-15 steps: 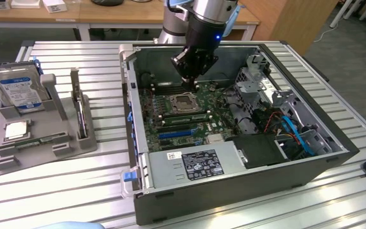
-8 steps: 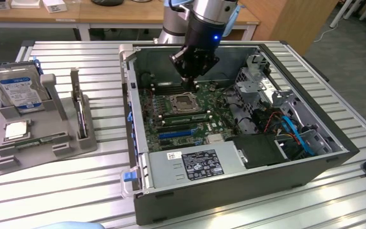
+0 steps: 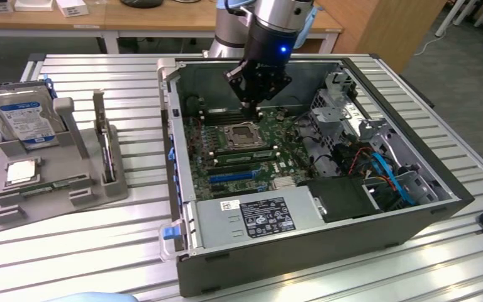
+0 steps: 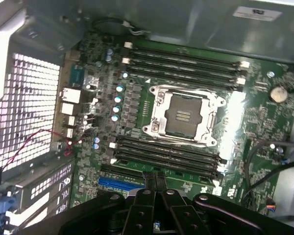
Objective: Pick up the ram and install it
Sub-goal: 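Press down the ram until it locks into place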
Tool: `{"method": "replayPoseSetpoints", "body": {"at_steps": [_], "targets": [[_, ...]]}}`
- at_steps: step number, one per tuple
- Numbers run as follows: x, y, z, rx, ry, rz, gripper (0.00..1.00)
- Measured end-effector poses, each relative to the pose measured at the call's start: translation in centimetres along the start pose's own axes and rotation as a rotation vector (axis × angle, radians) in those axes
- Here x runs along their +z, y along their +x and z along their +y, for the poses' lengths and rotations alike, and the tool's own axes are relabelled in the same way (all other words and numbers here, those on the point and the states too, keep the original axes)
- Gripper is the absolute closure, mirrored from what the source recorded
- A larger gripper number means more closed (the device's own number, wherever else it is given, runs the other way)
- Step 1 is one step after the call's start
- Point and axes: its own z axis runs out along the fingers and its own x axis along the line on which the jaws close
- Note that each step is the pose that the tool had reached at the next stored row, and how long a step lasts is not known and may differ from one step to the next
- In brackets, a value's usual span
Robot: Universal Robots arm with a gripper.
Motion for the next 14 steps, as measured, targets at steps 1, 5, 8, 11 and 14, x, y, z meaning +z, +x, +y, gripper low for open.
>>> {"method": "replayPoseSetpoints", "body": {"at_steps": [1, 5, 8, 11, 14], "targets": [[0.00, 0.00, 0.00, 0.010, 0.0004, -0.0049, 0.90], [0.00, 0.00, 0.00, 0.045, 0.0023, -0.0216, 0.90], [0.00, 0.00, 0.01, 0.072, 0.0026, -0.0324, 0.90], [0.00, 0.00, 0.01, 0.100, 0.0022, -0.0423, 0.90], [0.00, -0.01, 0.01, 0.129, 0.0011, -0.0502, 0.90]]}}
